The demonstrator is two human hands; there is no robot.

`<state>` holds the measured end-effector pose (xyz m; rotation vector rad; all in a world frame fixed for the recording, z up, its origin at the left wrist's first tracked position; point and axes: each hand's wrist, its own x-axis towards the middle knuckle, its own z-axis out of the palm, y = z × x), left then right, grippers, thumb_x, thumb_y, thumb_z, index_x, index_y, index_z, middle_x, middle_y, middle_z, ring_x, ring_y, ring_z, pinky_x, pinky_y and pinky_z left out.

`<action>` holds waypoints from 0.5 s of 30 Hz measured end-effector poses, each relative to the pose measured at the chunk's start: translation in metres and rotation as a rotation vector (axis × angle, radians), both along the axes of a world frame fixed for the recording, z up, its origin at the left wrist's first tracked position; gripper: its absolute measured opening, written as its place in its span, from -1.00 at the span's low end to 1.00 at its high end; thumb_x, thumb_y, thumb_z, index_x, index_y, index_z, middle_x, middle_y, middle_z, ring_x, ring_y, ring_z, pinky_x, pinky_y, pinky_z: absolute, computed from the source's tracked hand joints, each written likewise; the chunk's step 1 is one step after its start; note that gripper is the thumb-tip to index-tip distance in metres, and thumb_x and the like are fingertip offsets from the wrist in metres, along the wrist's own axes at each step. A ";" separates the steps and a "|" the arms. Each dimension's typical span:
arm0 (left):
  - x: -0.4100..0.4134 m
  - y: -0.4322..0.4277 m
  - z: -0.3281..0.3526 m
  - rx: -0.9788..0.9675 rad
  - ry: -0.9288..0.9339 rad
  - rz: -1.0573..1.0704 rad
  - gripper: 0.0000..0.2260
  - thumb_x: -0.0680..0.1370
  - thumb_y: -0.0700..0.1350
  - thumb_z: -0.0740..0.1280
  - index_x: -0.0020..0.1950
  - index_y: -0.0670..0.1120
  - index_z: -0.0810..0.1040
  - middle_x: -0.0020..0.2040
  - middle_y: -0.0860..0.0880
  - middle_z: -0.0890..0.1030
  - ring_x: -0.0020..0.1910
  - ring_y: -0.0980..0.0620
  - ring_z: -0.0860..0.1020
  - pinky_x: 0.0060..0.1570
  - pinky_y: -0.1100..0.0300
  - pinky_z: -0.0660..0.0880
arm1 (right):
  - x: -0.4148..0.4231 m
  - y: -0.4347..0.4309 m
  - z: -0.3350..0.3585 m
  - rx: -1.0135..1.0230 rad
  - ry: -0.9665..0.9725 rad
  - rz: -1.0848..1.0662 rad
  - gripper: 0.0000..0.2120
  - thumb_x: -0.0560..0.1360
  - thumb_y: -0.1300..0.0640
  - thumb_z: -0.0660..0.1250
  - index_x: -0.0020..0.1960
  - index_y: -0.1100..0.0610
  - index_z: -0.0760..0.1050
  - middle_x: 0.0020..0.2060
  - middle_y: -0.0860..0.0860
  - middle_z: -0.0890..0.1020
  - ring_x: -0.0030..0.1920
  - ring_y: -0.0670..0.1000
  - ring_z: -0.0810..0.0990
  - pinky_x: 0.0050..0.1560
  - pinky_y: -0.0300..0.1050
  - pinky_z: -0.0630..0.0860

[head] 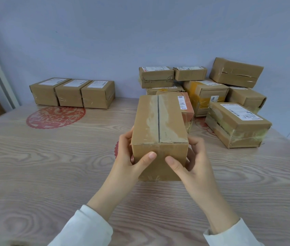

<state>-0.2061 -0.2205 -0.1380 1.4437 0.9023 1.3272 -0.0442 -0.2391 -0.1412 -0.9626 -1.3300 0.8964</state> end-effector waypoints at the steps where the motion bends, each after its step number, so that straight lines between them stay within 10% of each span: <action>1: 0.000 0.000 -0.001 0.004 0.002 -0.009 -0.50 0.45 0.05 0.43 0.27 0.04 0.27 0.21 -0.03 0.50 0.06 0.28 0.55 -0.08 0.39 0.50 | 0.001 0.000 0.000 -0.004 0.009 0.006 -0.30 0.27 -0.06 0.52 0.30 0.08 0.30 0.18 -0.07 0.58 0.19 -0.11 0.56 0.07 -0.22 0.56; 5: 0.001 0.001 -0.008 0.028 0.026 -0.039 -0.45 0.35 0.02 0.45 0.25 0.05 0.29 0.19 0.05 0.50 0.11 0.27 0.54 -0.03 0.38 0.49 | 0.002 -0.002 0.003 -0.010 0.062 -0.024 -0.20 0.13 -0.36 0.50 0.21 0.02 0.36 0.19 -0.07 0.58 0.18 -0.13 0.56 0.06 -0.23 0.55; 15: -0.002 0.000 -0.002 -0.072 -0.094 -0.063 -0.42 0.21 0.16 0.40 0.18 0.07 0.35 -0.11 0.26 0.61 -0.20 0.26 0.57 -0.38 0.33 0.46 | 0.006 -0.003 -0.003 0.017 -0.007 0.020 -0.18 0.13 -0.39 0.49 0.24 -0.05 0.32 0.39 -0.06 0.40 0.35 -0.11 0.43 0.30 0.00 0.46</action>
